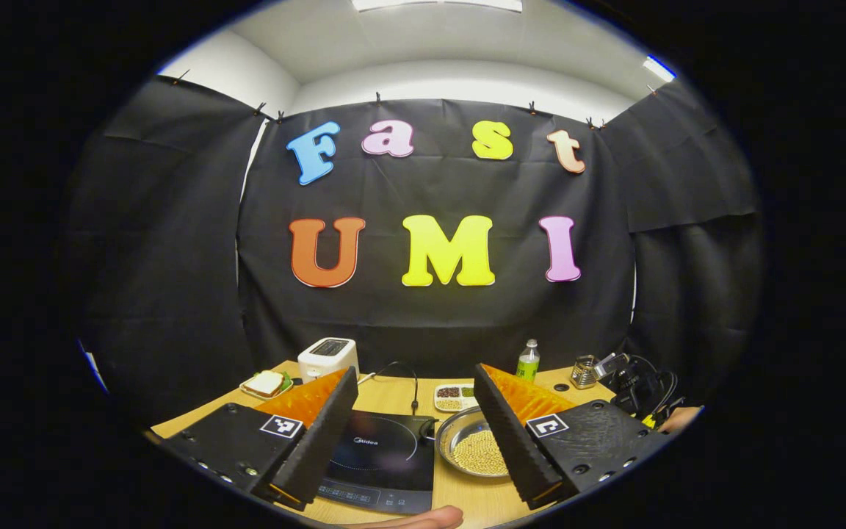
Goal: First push the handle of the pot to place it horizontally, then grasp the pot with both hands and set it on the induction cooktop.
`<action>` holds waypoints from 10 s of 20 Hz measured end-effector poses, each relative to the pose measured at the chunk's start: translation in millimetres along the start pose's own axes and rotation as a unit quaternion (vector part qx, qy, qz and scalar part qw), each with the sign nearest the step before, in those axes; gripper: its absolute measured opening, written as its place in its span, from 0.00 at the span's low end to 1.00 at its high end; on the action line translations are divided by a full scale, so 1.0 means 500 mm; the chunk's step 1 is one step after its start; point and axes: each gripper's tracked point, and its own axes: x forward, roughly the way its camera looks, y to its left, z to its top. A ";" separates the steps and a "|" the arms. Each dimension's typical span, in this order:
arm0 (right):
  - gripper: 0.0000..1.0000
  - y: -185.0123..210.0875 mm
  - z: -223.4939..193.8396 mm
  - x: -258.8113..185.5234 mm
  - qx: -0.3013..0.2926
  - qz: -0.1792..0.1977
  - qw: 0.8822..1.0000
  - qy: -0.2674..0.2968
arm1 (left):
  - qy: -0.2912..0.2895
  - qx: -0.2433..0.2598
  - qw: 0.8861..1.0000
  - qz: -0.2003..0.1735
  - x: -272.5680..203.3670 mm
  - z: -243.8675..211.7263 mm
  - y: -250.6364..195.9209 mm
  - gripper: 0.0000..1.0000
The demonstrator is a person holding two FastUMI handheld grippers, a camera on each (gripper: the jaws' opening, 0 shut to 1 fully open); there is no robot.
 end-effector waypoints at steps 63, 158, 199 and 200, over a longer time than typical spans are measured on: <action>0.66 -0.158 0.141 0.109 0.149 -0.121 0.974 -0.120 | 0.334 0.029 0.941 -0.047 0.344 -0.559 -0.072 0.75; 0.75 0.395 0.350 0.080 0.136 0.051 0.959 -0.244 | 0.232 -0.164 0.955 0.091 0.202 -0.413 0.508 0.81; 0.96 0.146 0.065 -0.745 0.051 -0.162 0.860 -0.482 | -0.041 0.019 0.999 0.017 -0.234 0.032 0.116 0.95; 0.96 0.138 0.062 -0.752 0.048 -0.169 0.856 -0.486 | -0.045 0.017 0.999 0.020 -0.237 0.039 0.119 0.95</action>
